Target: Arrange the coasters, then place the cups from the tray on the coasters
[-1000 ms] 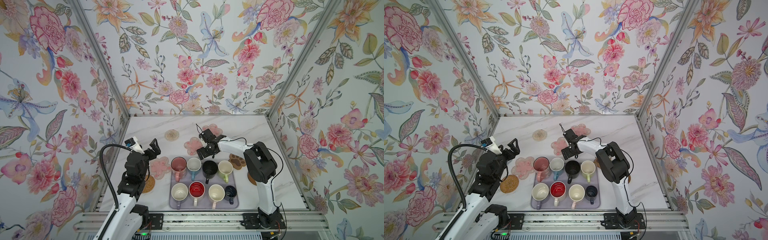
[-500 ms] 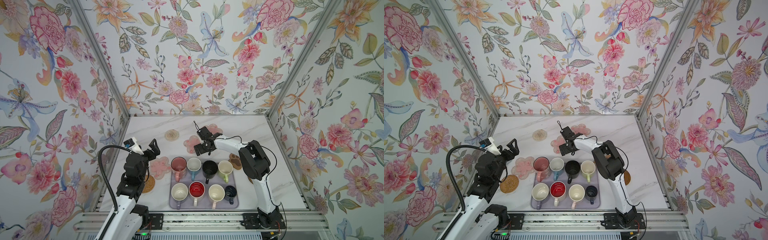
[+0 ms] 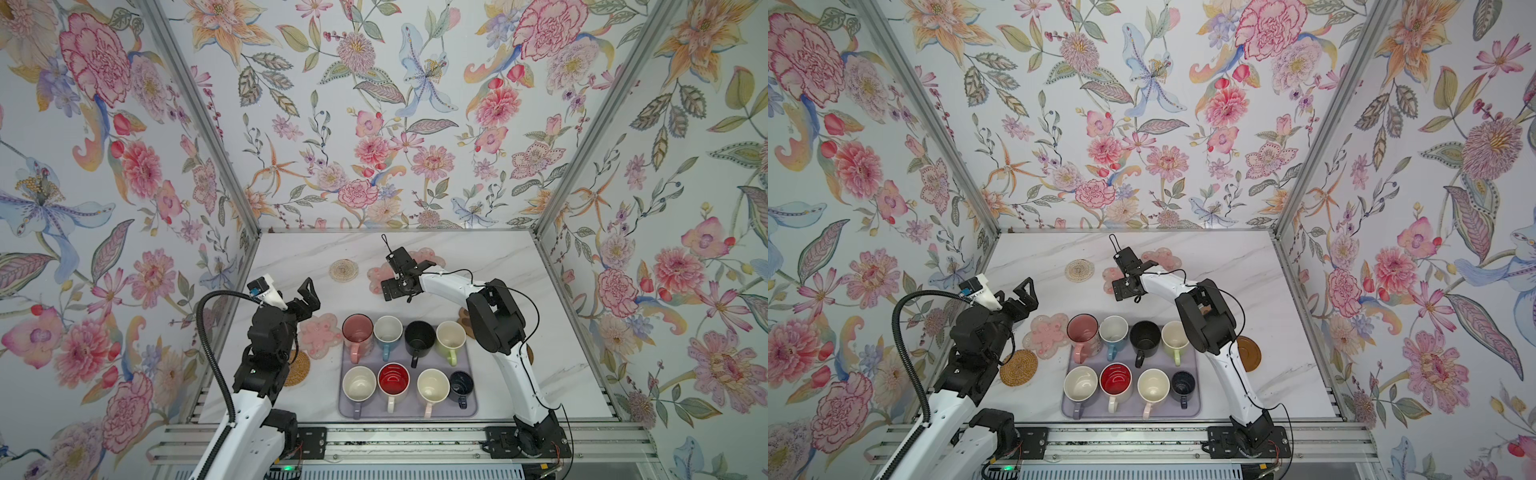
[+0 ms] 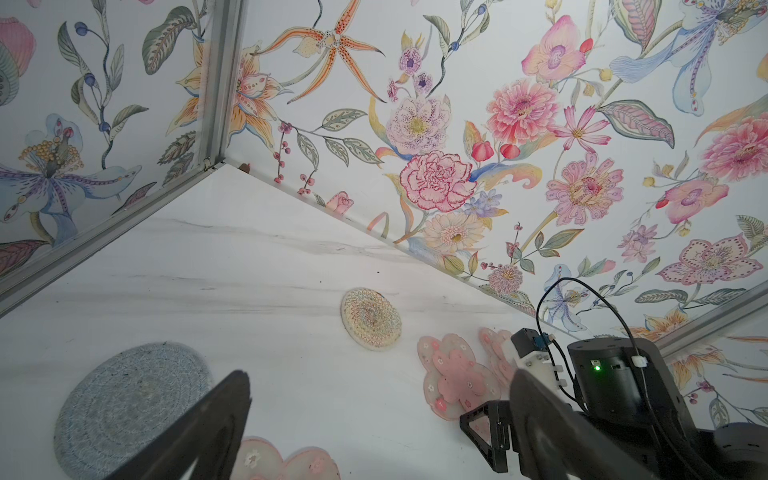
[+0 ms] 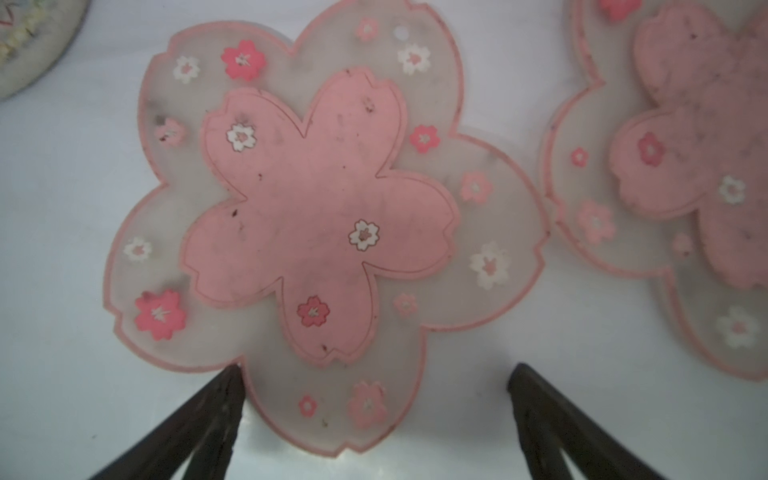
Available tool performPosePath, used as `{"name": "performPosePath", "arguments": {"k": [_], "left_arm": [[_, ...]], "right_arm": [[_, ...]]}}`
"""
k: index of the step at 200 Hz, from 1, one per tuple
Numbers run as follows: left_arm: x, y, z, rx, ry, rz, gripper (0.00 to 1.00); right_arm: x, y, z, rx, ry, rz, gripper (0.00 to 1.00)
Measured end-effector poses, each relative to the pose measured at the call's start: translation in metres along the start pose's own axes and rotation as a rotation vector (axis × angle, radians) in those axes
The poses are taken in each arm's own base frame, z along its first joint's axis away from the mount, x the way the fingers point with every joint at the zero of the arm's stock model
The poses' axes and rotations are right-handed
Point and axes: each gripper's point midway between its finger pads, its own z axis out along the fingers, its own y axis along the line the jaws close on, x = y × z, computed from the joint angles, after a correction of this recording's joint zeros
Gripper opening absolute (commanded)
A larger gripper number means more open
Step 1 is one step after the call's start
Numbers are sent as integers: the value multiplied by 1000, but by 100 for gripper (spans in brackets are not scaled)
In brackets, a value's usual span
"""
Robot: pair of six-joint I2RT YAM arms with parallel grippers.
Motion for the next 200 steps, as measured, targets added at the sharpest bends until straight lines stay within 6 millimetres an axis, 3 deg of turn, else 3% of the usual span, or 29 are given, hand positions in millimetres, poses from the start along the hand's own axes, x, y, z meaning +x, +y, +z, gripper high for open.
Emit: {"name": "performPosePath", "arguments": {"k": [200], "left_arm": [[6, 8, -2, -35, 24, 9, 99]], "right_arm": [[-54, 0, 26, -2, -86, 60, 99]]}}
